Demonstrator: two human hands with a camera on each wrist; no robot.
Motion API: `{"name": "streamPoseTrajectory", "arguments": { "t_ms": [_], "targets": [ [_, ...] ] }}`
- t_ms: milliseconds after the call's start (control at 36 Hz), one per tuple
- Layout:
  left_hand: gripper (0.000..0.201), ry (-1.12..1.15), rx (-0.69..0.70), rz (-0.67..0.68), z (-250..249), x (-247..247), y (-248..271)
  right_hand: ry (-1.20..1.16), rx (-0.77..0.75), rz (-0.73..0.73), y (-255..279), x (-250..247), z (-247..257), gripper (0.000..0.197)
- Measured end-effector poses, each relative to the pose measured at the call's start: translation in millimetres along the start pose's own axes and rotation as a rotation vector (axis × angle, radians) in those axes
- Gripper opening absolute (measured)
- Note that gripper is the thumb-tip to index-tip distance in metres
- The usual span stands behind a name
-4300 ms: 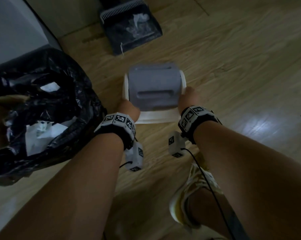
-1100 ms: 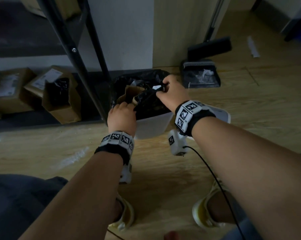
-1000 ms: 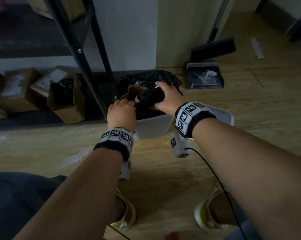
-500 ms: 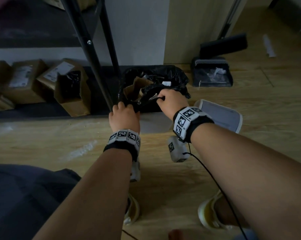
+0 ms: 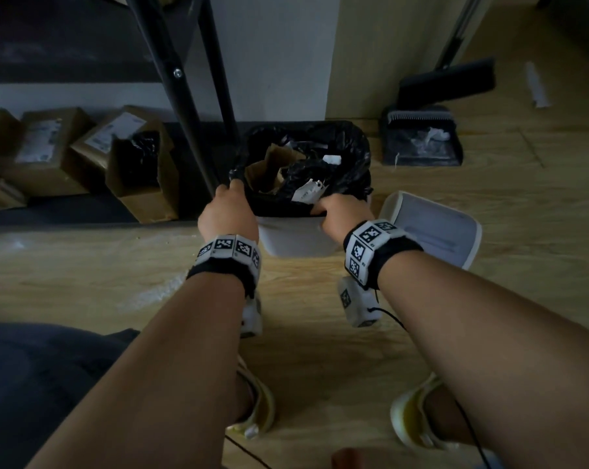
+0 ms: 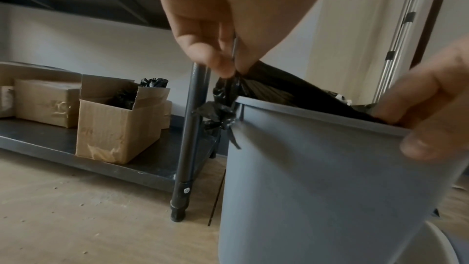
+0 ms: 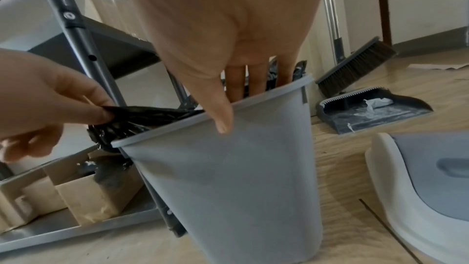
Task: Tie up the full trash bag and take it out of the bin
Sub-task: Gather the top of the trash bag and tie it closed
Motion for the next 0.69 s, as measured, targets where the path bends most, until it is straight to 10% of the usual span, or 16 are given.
{"name": "streamPoseTrajectory", "arguments": {
  "t_ms": [361, 444, 694],
  "targets": [
    [0.031, 0.136, 0.233, -0.138, -19.4, -8.8, 11.1, 0.059, 0.069, 0.057, 13.9, -4.3, -7.8, 0.007],
    [0.025, 0.149, 0.309, -0.197, -26.5, -11.6, 16.5, 0.042, 0.092, 0.029, 17.2, -1.5, -14.4, 0.033],
    [0.026, 0.095, 0.436, -0.371, -40.3, -29.1, 9.7, -0.128, 0.061, -0.300, 21.4, -47.1, -21.8, 0.027]
  ]
}}
Point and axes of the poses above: each hand's wrist, its own y-axis away from the middle knuckle, its own x-axis out of the palm, z = x × y, the point moved 2 cm from there along -y, towards the middle knuckle, and after that the axes turned 3 degrees about -y, right-handed, at the moved point
